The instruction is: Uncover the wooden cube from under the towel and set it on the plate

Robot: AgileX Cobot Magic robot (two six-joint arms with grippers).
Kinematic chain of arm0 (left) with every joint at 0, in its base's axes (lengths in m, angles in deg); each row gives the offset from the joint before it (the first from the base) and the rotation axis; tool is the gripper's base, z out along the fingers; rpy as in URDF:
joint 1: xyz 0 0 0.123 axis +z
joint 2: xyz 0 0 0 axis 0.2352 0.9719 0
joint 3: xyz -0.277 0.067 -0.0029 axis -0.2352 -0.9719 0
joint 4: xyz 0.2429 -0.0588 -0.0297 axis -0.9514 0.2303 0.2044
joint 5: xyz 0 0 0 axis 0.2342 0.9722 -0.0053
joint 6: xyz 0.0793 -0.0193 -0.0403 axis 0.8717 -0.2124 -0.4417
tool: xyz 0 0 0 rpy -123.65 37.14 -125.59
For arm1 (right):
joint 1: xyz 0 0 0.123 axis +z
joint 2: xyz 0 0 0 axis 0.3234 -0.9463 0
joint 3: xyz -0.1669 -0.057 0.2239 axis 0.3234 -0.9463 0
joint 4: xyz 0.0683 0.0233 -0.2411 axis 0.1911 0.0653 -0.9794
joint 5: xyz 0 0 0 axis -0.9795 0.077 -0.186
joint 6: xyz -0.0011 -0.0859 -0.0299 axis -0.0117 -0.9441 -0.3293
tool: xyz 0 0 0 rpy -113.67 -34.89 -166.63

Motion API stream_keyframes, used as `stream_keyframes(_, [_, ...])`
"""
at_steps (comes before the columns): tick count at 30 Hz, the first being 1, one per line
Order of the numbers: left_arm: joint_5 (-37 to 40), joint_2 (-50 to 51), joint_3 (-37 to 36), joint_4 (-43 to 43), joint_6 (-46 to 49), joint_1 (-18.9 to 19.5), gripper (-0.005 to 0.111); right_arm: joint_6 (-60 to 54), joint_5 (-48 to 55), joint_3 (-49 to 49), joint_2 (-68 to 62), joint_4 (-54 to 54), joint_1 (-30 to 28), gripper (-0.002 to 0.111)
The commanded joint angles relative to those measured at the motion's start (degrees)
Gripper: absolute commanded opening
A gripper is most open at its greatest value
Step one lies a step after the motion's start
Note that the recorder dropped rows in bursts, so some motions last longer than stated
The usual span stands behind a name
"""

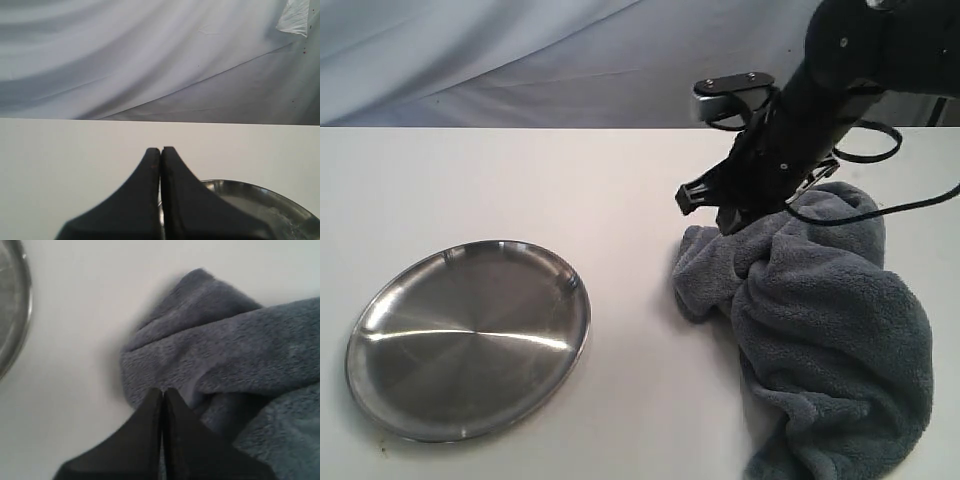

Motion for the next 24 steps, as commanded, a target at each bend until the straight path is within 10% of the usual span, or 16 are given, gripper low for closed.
stream_keyframes(1, [-0.09, -0.09, -0.25, -0.04, -0.04, -0.05, 0.001, -0.50, 1.51, -4.51, 2.30, -0.87, 4.03, 0.000])
stream_keyframes(14, [-0.09, -0.09, -0.25, -0.04, -0.16, -0.05, 0.001, 8.46, -6.72, -36.53, 28.36, -5.57, 5.04, 0.000])
stream_keyframes(24, [-0.09, -0.09, -0.25, -0.04, -0.05, -0.05, 0.001, 29.36, 3.27, -41.97, 39.73, -29.25, 5.04, 0.000])
